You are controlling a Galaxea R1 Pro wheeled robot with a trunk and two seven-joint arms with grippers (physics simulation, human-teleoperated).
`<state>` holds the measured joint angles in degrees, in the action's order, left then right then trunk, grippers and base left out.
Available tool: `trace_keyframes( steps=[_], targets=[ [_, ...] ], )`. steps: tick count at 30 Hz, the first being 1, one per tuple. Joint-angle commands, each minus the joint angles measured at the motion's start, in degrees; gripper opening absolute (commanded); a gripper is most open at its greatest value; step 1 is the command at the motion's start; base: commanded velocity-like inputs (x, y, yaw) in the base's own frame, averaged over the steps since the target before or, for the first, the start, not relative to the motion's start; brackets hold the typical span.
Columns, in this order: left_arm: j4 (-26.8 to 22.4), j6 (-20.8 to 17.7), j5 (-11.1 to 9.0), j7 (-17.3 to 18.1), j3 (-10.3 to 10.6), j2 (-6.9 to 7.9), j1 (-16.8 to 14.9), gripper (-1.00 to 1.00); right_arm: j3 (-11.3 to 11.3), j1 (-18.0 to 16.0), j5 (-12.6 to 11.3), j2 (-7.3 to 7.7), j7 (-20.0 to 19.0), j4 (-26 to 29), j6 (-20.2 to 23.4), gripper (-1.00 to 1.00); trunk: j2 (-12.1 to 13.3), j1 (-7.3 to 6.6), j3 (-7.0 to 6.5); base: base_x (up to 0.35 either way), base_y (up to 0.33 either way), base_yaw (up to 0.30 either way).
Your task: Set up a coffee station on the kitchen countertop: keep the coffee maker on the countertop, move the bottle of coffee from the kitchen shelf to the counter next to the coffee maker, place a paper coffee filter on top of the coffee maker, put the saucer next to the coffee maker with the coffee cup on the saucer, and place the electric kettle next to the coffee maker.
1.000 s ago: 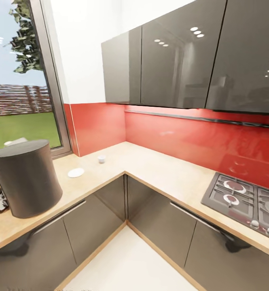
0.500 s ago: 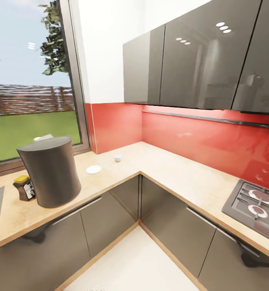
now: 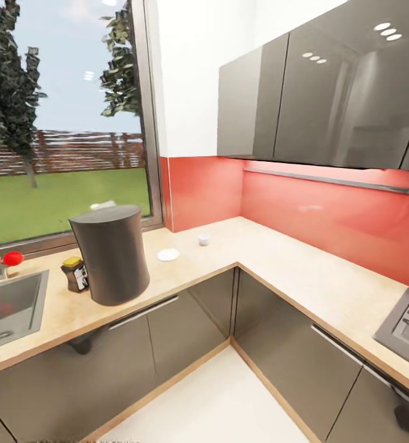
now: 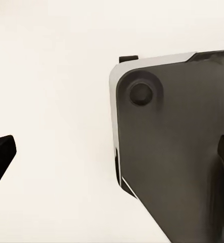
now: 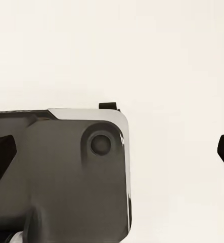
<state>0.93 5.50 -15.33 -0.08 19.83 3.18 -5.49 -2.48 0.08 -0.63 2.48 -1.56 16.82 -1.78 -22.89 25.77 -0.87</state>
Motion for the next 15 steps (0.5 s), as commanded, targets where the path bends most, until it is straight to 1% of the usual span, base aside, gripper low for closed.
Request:
trace_keyframes(
  steps=[1, 15],
  targets=[
    [0.11, 0.21, -0.49, -0.01, 0.48, -0.02, -0.04, 1.00, -0.25, 0.01, -0.07, -0.01, -0.16, -0.03, -0.18, 1.00, -0.03, 0.02, 0.02, 0.000, 0.000, 0.277],
    [0.04, 0.21, -0.41, -0.01, 0.69, -0.44, -0.03, 1.00, -0.24, 0.01, -0.07, -0.03, -0.20, -0.04, -0.22, 1.00, -0.03, 0.02, 0.19, 0.000, 0.000, 0.277]
  ],
)
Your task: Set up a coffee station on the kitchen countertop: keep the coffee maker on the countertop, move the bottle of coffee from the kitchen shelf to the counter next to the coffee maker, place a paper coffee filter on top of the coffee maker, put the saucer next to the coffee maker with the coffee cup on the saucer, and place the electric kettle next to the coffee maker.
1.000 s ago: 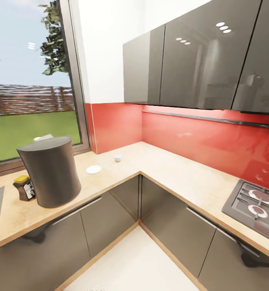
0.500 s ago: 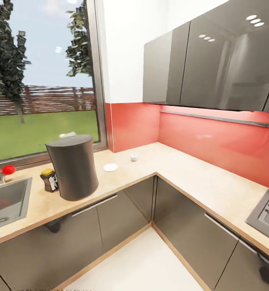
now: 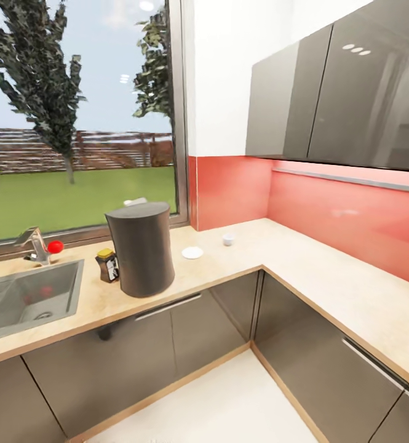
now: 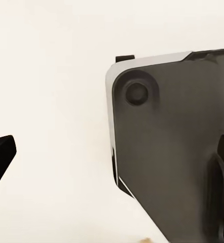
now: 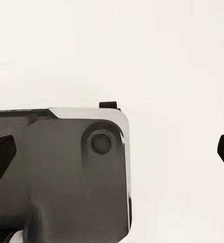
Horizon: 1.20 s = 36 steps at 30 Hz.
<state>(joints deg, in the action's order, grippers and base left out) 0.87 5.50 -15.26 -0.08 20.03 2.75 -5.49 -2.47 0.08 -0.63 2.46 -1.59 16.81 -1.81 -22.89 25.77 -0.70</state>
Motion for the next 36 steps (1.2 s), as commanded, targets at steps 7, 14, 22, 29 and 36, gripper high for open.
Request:
trace_keyframes(
  steps=[7, 14, 22, 29, 36],
  targets=[
    [0.06, 0.21, -0.55, -0.01, 0.45, -0.06, -0.04, 1.00, -0.17, 0.01, -0.07, -0.07, -0.17, -0.02, -0.17, 1.00, -0.03, 0.02, 0.20, 0.000, 0.000, 0.277],
    [0.08, 0.21, -0.56, -0.01, 0.45, -0.04, -0.03, 1.00, -0.16, 0.01, -0.07, -0.08, -0.17, -0.02, -0.17, 1.00, -0.03, 0.02, 0.40, 0.032, -0.111, 0.277],
    [0.10, 0.21, -0.56, -0.01, 0.38, 0.01, -0.04, 1.00, -0.16, 0.01, -0.07, -0.08, -0.17, -0.02, -0.21, 1.00, -0.03, 0.02, 0.64, 0.067, -0.174, 0.277],
    [0.10, 0.21, -0.68, -0.03, 0.25, 0.19, -0.04, 1.00, -0.16, 0.01, -0.07, -0.08, -0.17, -0.02, -0.21, 1.00, -0.03, 0.02, 0.85, 0.006, -0.015, 0.277],
    [0.02, 0.21, -0.65, -0.01, 0.27, -0.19, -0.04, 1.00, -0.16, 0.01, -0.03, -0.08, -0.17, -0.02, -0.21, 1.00, -0.03, 0.02, 1.05, 0.000, -0.123, 0.277]
  ],
)
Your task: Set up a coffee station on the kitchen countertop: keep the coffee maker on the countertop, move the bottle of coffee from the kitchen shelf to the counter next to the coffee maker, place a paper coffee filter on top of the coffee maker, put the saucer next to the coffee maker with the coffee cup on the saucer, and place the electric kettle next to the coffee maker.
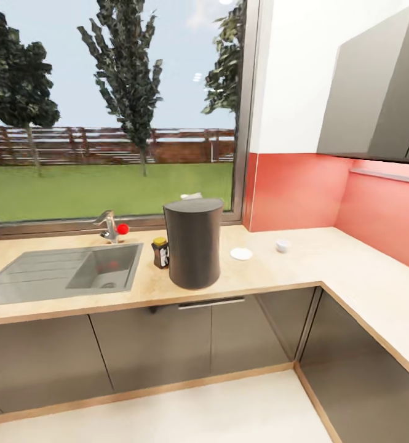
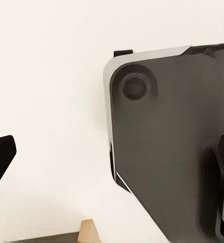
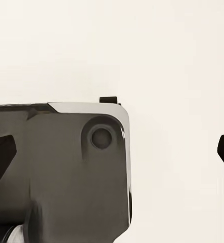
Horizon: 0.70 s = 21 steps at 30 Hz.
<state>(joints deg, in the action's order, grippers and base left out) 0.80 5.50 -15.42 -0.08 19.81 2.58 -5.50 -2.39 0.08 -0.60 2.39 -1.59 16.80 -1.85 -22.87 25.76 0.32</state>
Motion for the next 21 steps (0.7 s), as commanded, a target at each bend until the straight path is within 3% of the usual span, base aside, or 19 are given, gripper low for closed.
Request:
trace_keyframes(
  steps=[1, 8, 21],
  targets=[
    [0.08, 0.21, -0.49, -0.01, 0.49, -0.02, -0.04, 1.00, -0.24, 0.01, -0.08, -0.01, -0.17, -0.01, -0.17, 1.00, -0.05, 0.02, 0.06, 0.000, -0.247, 0.277],
    [0.08, 0.21, -0.49, -0.01, 0.43, -0.03, -0.03, 1.00, -0.24, 0.01, -0.07, -0.01, -0.17, -0.01, -0.17, 1.00, -0.05, 0.02, 0.26, 0.000, -0.264, 0.240],
    [0.08, 0.20, -0.43, -0.01, 0.40, -0.03, -0.04, 1.00, 0.09, 0.01, 0.24, -0.01, -0.08, -0.08, -0.25, 1.00, -0.05, 0.02, 0.30, 0.000, -0.272, 0.023]
  ],
)
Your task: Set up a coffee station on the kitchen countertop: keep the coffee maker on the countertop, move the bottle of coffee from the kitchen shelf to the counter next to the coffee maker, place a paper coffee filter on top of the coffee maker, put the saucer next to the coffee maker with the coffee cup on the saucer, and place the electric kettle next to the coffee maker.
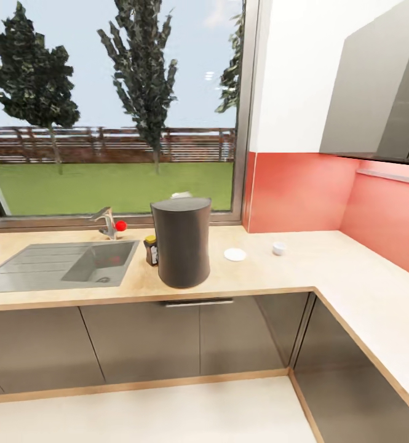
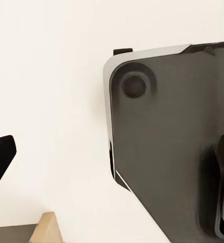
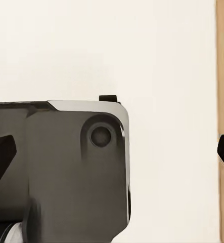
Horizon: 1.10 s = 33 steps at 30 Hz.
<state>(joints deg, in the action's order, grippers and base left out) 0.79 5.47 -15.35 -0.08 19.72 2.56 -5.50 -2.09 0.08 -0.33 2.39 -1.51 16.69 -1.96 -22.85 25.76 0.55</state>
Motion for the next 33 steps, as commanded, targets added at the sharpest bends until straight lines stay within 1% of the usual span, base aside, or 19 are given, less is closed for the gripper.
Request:
trace_keyframes(
  steps=[1, 10, 23, 29, 33],
  targets=[
    [0.09, 0.24, -0.50, -0.01, 0.49, -0.01, -0.04, 1.00, -0.21, 0.01, -0.03, -0.01, -0.16, 0.02, -0.14, 1.00, -0.07, 0.03, 0.06, 0.000, -0.273, 0.000],
    [0.09, 0.24, -0.56, -0.01, 0.38, 0.02, -0.04, 1.00, -0.50, 0.01, -0.23, -0.06, -0.18, 0.09, -0.15, 1.00, -0.07, 0.03, 0.06, 0.000, -0.248, 0.000],
    [0.09, 0.24, -0.56, -0.01, 0.39, 0.02, -0.04, 1.00, -0.37, 0.01, -0.29, -0.27, -0.20, 0.10, -0.15, 1.00, -0.07, 0.03, 0.07, 0.006, -0.020, 0.005],
    [0.01, 0.24, -0.56, -0.01, 0.46, -0.08, -0.04, 1.00, -0.47, 0.01, -0.29, -0.28, -0.17, 0.10, -0.15, 1.00, -0.07, 0.03, 0.29, 0.127, -0.144, 0.166],
    [0.00, 0.24, -0.56, -0.03, 0.53, 0.15, -0.04, 1.00, -0.51, 0.01, -0.27, -0.28, -0.16, 0.10, -0.15, 1.00, -0.07, 0.03, 0.46, 0.126, -0.077, 0.202]
  ],
)
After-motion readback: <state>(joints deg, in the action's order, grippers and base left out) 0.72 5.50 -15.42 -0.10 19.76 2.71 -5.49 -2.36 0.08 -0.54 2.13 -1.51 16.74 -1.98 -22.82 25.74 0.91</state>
